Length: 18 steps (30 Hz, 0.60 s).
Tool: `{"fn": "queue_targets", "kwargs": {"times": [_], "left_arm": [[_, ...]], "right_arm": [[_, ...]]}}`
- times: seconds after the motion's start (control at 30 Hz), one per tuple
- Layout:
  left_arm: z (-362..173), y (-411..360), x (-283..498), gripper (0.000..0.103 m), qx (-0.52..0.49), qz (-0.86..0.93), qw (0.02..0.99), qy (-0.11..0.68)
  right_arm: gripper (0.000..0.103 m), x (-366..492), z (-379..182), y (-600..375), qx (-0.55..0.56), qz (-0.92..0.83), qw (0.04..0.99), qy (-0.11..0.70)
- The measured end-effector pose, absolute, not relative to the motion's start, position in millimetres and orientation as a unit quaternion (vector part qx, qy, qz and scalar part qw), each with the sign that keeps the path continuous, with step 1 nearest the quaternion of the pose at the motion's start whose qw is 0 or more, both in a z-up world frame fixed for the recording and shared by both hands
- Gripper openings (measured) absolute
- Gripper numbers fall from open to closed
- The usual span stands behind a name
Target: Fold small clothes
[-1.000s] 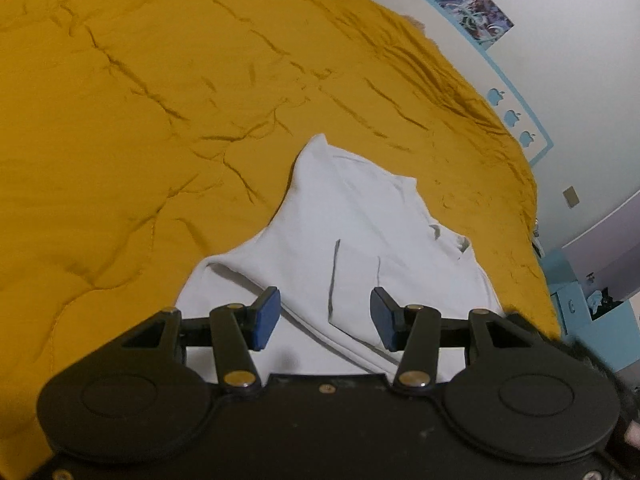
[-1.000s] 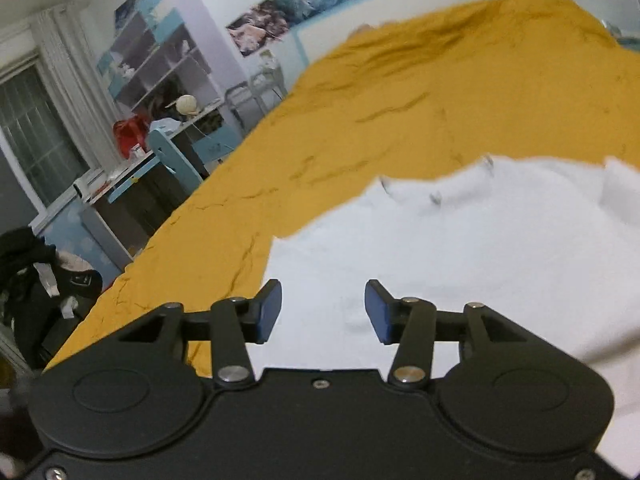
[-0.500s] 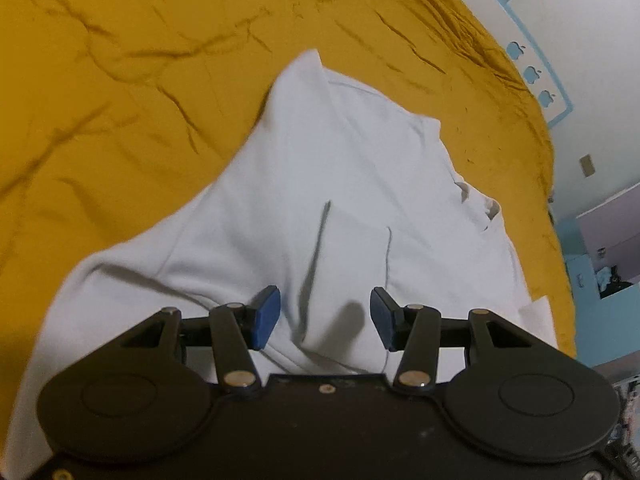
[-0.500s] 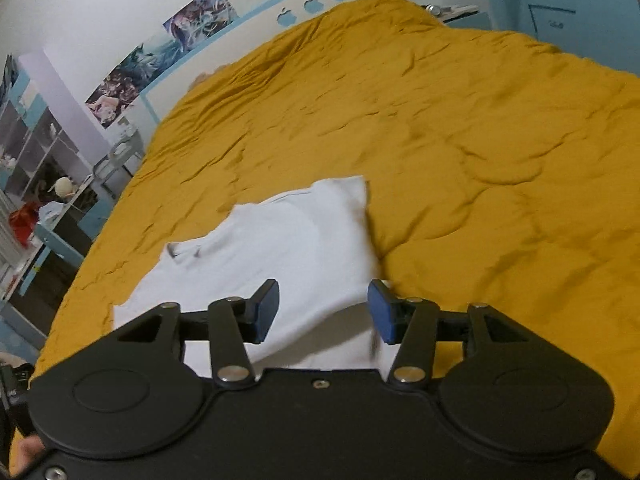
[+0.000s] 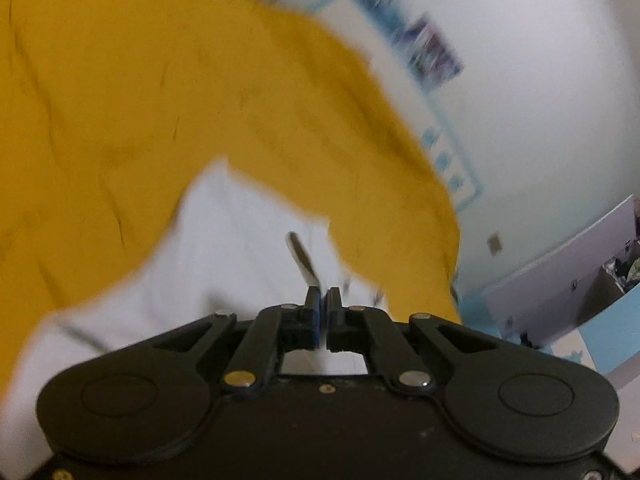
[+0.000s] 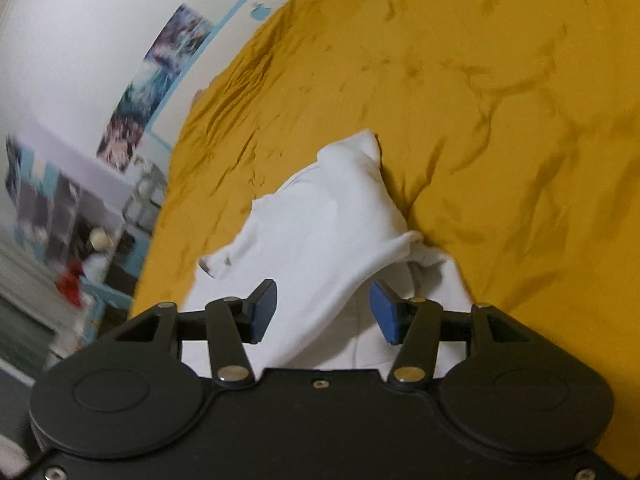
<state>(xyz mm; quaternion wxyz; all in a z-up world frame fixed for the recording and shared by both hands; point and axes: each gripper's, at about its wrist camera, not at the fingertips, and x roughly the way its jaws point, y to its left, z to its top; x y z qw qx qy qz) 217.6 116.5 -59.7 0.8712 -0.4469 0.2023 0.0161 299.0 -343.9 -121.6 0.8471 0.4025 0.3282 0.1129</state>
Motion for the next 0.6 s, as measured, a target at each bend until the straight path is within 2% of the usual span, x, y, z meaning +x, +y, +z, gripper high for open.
{"fn": "queue_targets", "kwargs": {"times": [0.07,0.27,0.47,0.5,0.53,0.57,0.6], "left_arm": [[-57,132,213,0.000,-0.449,0.028,0.872,0.193],[-93,138,228,0.000,-0.428,0.041,0.859,0.278],[-104,140,233,0.000,-0.443,0.049,0.849,0.284],[-102,141,234,0.000,-0.444,0.047,0.849,0.281],[-99,142,234,0.000,-0.447,0.042,0.850,0.276],[-95,142,227,0.000,-0.450,0.033,0.852,0.266],[-91,141,224,0.000,-0.449,0.025,0.855,0.257]], "right_arm": [[0.054,301,-127,-344,0.426,0.111,0.836,0.328],[0.056,310,-144,-342,0.484,0.105,0.802,0.334],[0.055,322,-170,-349,0.563,0.047,0.757,0.330],[0.045,324,-172,-350,0.572,0.047,0.749,0.331],[0.014,325,-171,-350,0.572,0.044,0.748,0.333],[0.009,324,-168,-350,0.566,0.043,0.752,0.334],[0.009,320,-163,-353,0.567,0.042,0.759,0.319]]}}
